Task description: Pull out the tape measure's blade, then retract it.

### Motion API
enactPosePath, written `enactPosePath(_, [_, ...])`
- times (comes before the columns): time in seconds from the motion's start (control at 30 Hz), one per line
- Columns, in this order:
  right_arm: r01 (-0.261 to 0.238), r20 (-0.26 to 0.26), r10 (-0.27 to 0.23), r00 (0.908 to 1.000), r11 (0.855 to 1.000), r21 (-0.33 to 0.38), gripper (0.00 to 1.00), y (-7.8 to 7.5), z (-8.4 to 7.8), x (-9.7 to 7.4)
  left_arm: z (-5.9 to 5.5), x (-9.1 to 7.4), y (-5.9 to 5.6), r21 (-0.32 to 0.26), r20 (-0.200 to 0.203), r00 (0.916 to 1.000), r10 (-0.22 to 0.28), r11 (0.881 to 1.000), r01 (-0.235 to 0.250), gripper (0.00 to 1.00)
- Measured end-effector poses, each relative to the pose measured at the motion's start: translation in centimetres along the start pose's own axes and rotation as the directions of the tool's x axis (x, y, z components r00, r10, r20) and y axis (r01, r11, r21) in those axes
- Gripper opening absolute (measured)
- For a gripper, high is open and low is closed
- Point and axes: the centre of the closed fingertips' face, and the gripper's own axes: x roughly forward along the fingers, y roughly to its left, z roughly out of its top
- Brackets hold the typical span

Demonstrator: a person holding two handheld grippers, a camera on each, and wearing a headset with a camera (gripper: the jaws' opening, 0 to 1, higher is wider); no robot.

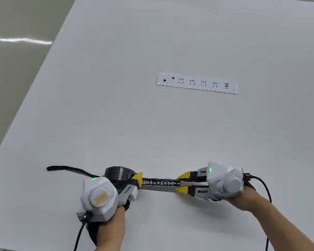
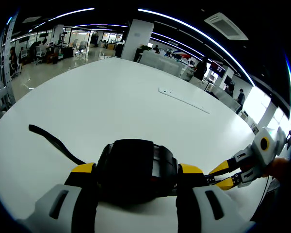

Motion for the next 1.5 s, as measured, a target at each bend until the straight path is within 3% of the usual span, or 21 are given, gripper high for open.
enactPosePath(1.5, [-0.030,0.032,0.030,0.9991,1.000,0.009,0.12,0.9,2.3,4.2,0.0,0.0,0.1,-0.005,-0.004,1.0000,-0.003,1.000,0.003,0.63])
